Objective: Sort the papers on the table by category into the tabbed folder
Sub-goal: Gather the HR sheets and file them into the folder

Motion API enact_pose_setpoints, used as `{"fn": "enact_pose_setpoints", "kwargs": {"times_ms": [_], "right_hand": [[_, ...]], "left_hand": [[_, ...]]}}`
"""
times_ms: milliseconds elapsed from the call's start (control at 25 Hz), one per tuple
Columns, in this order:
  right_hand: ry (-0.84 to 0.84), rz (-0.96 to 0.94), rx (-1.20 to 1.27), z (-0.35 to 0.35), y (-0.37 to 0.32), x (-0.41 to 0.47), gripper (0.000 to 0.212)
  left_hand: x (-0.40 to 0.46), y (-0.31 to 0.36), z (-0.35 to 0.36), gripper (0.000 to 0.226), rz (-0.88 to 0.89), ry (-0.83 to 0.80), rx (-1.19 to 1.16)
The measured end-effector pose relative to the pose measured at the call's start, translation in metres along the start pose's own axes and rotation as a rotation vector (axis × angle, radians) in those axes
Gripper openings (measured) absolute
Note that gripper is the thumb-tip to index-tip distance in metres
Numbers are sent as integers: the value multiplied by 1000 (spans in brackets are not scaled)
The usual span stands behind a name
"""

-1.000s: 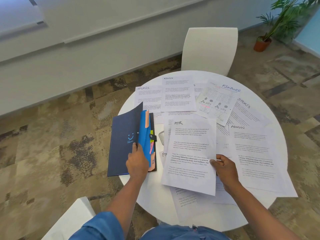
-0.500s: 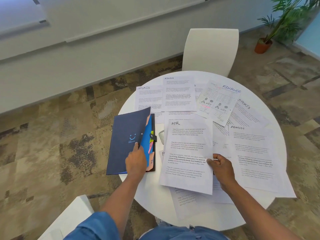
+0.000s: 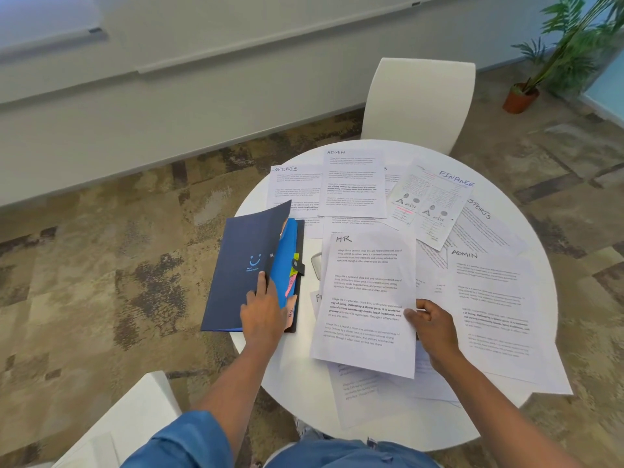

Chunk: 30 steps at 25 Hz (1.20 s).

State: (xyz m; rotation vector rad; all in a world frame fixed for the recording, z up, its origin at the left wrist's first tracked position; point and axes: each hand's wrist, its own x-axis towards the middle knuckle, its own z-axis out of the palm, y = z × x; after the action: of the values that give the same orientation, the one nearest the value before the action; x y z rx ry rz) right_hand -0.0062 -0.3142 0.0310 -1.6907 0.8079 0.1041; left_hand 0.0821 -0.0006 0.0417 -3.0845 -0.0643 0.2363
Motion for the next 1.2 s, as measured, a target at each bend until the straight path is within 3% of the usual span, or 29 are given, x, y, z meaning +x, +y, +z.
{"fn": "enact_pose_setpoints", "kwargs": {"times_ms": [480, 800, 1200], "right_hand": [[-2, 16, 9, -1, 3, -3, 11], [4, 12, -22, -7, 3, -4, 11], [26, -1, -28, -13, -2, -9, 12]], "left_hand": [[-1, 3, -7, 72, 5, -48, -103], [-6, 4, -1, 72, 51, -44, -53], [-8, 2, -4, 90, 77, -91, -112]]}}
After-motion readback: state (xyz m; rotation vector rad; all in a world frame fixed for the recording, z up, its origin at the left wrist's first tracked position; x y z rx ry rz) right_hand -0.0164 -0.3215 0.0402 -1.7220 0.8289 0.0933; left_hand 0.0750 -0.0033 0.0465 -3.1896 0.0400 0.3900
